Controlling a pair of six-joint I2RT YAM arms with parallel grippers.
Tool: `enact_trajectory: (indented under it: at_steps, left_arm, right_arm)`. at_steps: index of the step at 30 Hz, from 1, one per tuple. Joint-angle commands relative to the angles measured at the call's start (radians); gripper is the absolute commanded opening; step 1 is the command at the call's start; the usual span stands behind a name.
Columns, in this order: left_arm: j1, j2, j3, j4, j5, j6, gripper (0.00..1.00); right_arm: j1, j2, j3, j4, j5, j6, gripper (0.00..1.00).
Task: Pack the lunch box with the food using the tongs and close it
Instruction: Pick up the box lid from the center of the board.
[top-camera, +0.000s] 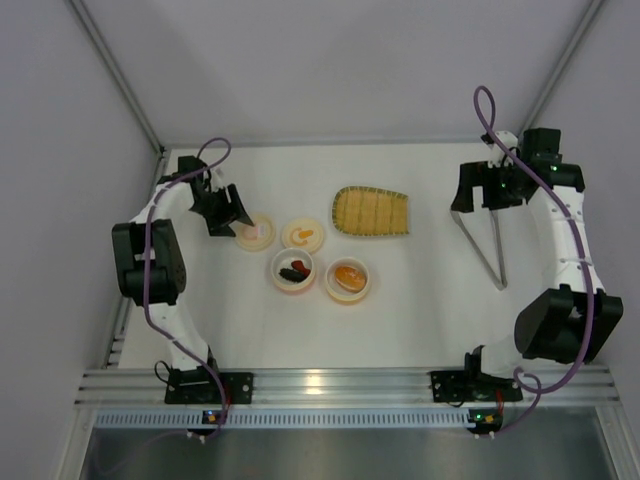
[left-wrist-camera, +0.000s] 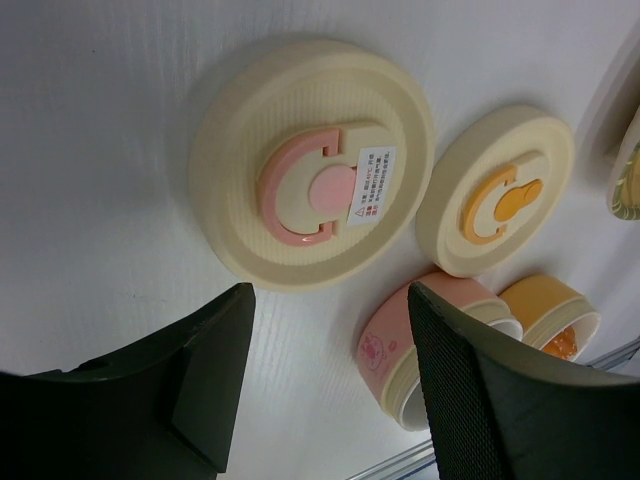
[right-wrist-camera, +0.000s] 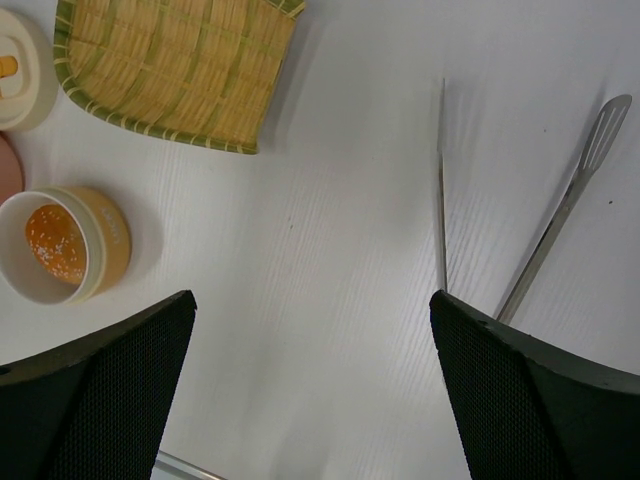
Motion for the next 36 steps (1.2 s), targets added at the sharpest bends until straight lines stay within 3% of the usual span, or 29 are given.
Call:
enact_trajectory:
  at_steps: [1, 11, 19, 30, 36]
  left_arm:
    - [0.003, 0.028, 0.027, 0.061, 0.006, -0.035, 0.67]
    - [0.0, 0.134, 0.068, 0.094, 0.01, -0.047, 0.62]
    - [-0.03, 0.178, 0.082, 0.081, -0.089, -0.009, 0.57]
    - [-0.057, 0.22, 0.077, 0.031, -0.162, 0.094, 0.25]
    - [-0.06, 0.226, 0.091, 0.017, -0.147, 0.117, 0.02]
  right_arm:
    - [0.012, -0.007, -0.001, -0.001, -0.021, 0.009, 0.99]
    - [0.012, 0.001, 0.007, -0.01, -0.013, -0.002, 0.99]
    - [0.012, 0.014, 0.01, -0.011, -0.012, -0.002, 0.99]
    - [0.013, 0.021, -0.005, -0.001, -0.013, -0.002, 0.99]
    - [0.012, 0.016, -0.027, -0.001, -0.026, -0.005, 0.99]
